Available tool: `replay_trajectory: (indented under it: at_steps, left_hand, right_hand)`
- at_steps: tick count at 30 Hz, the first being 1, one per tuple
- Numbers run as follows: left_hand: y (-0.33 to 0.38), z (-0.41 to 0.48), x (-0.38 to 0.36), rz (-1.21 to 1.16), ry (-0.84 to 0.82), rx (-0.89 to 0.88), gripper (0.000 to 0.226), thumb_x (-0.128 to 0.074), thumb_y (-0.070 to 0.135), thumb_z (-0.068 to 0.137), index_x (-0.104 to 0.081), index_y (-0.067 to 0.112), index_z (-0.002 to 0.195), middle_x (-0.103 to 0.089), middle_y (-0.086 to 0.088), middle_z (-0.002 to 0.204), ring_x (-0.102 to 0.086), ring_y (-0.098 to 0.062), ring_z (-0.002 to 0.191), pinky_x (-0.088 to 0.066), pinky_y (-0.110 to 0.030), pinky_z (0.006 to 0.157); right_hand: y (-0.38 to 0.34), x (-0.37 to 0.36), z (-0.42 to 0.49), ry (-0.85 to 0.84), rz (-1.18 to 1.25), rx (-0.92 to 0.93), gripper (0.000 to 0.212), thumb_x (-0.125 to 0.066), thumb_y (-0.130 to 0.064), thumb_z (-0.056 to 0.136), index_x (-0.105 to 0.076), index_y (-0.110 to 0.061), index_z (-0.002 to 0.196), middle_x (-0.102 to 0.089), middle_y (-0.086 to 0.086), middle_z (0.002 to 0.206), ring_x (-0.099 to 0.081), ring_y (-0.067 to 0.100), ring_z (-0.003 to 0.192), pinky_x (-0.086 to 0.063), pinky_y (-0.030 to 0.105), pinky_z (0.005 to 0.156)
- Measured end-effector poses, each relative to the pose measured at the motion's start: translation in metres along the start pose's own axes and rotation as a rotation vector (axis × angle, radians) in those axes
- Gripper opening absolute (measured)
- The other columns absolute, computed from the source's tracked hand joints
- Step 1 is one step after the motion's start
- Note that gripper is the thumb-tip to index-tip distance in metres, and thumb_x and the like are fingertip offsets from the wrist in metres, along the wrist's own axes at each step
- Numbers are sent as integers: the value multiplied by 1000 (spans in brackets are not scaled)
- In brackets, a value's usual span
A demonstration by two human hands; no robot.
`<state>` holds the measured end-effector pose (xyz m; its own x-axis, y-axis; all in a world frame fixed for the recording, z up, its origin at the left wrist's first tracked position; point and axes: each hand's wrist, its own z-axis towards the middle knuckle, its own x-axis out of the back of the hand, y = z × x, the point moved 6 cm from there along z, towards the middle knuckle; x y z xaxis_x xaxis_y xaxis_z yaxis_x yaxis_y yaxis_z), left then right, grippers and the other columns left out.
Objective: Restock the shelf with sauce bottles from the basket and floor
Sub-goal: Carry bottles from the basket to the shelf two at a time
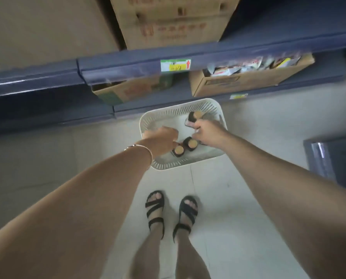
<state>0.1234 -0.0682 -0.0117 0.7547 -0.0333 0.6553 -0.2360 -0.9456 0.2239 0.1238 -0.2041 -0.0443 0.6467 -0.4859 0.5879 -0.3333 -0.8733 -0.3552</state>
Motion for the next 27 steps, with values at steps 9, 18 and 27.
replay_trajectory:
  at_steps: [9, 18, 27]
  left_hand:
    - [-35, 114, -125, -40, -66, 5, 56, -43, -1, 84, -37, 22, 135, -44, -7, 135, -47, -29, 122, -46, -41, 86]
    - [-35, 178, -188, -115, -63, -121, 57, -59, 20, 83, -36, 25, 135, -46, -6, 132, -47, -31, 122, -42, -45, 101]
    - [-42, 192, -197, -160, 37, -206, 34, -64, 30, 78, -49, 15, 106, -56, -4, 110, -55, -26, 104, -41, -28, 78]
  right_hand:
    - [86, -103, 101, 107, 90, -130, 40, -52, -17, 91, -47, -4, 129, -59, 18, 121, -55, 35, 115, -45, 36, 90]
    - [131, -160, 140, 20, 248, -176, 66, -75, -11, 73, -48, -17, 133, -63, 10, 123, -55, 29, 118, -42, 31, 96]
    - [142, -170, 159, 193, 487, -139, 55, -78, -5, 65, -60, -12, 116, -66, 9, 113, -60, 26, 108, -45, 29, 90]
